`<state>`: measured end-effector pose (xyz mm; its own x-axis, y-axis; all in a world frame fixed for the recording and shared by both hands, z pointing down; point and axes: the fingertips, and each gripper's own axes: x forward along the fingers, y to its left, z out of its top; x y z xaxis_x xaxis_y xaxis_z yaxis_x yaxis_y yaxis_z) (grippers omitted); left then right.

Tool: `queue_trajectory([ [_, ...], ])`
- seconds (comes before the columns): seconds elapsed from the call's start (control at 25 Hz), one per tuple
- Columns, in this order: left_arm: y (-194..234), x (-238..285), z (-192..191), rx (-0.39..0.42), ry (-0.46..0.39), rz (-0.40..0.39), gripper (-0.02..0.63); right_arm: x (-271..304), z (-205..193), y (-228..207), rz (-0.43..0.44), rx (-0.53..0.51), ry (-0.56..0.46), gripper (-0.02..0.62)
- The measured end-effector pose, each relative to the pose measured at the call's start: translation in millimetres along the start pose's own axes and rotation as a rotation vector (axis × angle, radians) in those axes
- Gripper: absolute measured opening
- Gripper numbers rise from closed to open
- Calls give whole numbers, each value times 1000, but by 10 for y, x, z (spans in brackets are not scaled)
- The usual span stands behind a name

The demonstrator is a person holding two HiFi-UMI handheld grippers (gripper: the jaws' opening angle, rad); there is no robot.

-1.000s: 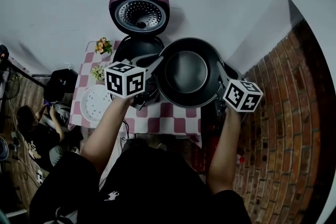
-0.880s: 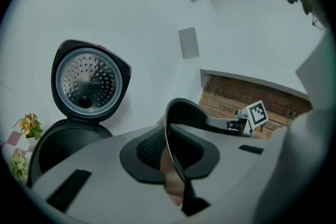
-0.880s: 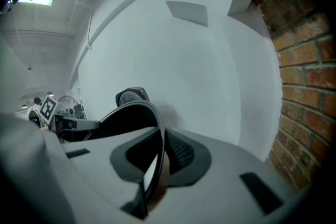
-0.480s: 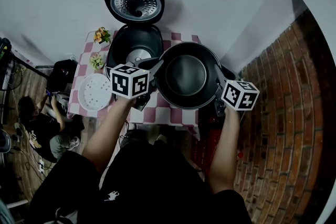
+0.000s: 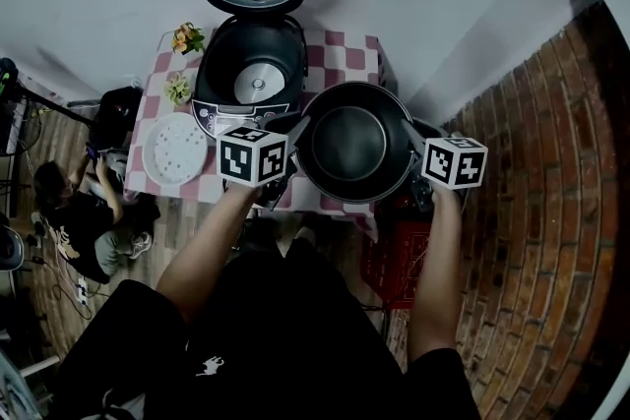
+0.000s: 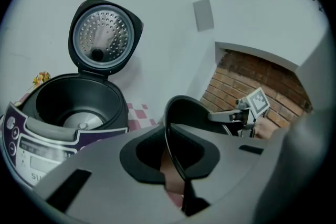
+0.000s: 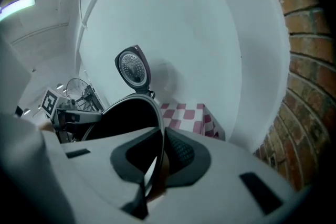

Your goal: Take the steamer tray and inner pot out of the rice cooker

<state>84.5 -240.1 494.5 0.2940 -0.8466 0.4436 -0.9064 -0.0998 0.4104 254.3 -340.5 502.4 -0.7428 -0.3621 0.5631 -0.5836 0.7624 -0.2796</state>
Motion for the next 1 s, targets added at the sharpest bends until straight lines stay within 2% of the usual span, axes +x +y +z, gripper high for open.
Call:
queue_trajectory([
  [0.64,280,81,-746,-104,80,141,35,560,-557,-70,114,-24,187,29],
  [1.0,401,138,-983,-105,125,181,37,784,-795,-109,150,-13,243,29],
])
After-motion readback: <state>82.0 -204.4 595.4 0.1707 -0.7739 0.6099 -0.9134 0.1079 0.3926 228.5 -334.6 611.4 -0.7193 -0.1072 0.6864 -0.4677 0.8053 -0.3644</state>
